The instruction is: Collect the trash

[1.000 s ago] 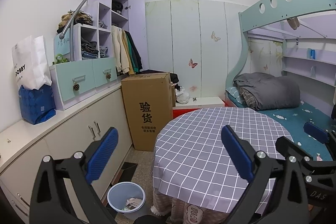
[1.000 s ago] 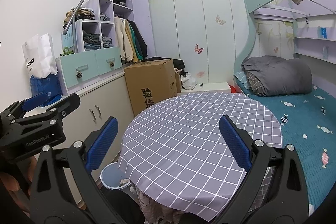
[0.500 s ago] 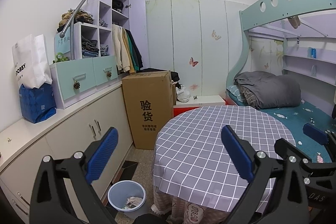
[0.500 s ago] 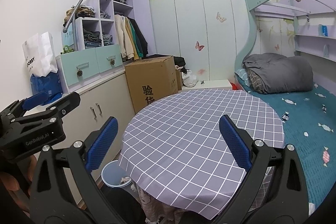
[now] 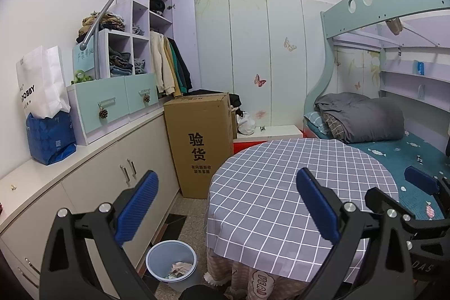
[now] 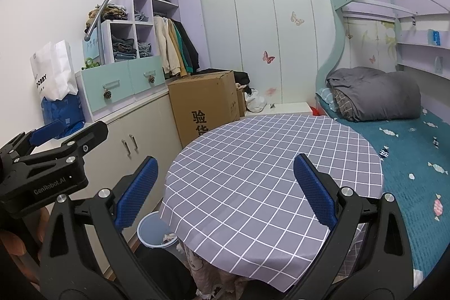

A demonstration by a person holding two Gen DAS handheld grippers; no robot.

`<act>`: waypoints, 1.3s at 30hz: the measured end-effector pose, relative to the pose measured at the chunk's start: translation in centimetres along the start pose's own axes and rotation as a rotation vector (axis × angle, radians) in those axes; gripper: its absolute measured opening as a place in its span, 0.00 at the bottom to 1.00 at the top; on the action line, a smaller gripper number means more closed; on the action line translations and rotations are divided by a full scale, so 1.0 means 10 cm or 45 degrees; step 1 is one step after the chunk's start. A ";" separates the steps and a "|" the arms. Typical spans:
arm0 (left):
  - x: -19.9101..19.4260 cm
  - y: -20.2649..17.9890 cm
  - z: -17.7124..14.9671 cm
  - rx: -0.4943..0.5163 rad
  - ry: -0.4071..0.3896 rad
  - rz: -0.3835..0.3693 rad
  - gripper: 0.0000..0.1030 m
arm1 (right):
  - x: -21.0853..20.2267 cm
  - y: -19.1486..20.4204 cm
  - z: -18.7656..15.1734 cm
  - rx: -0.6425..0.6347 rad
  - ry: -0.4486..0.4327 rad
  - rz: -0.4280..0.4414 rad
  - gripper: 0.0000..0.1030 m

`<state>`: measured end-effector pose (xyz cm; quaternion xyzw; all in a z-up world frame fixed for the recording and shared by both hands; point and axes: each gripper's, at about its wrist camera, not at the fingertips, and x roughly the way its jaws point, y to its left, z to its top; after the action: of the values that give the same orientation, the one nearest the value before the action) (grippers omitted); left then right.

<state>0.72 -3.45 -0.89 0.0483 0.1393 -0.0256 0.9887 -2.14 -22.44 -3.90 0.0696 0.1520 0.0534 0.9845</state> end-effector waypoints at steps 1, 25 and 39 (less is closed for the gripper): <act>0.00 0.00 0.00 0.000 0.001 0.001 0.94 | 0.00 0.00 0.00 0.000 0.001 0.001 0.92; 0.01 0.07 -0.01 0.002 0.004 0.011 0.94 | 0.02 0.05 -0.02 0.005 0.012 0.014 0.92; 0.01 0.07 -0.01 0.003 0.004 0.010 0.94 | 0.04 0.06 -0.01 0.003 0.023 0.032 0.92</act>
<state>0.84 -2.71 -0.97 0.0502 0.1406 -0.0217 0.9886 -1.86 -21.77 -4.03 0.0721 0.1600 0.0661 0.9823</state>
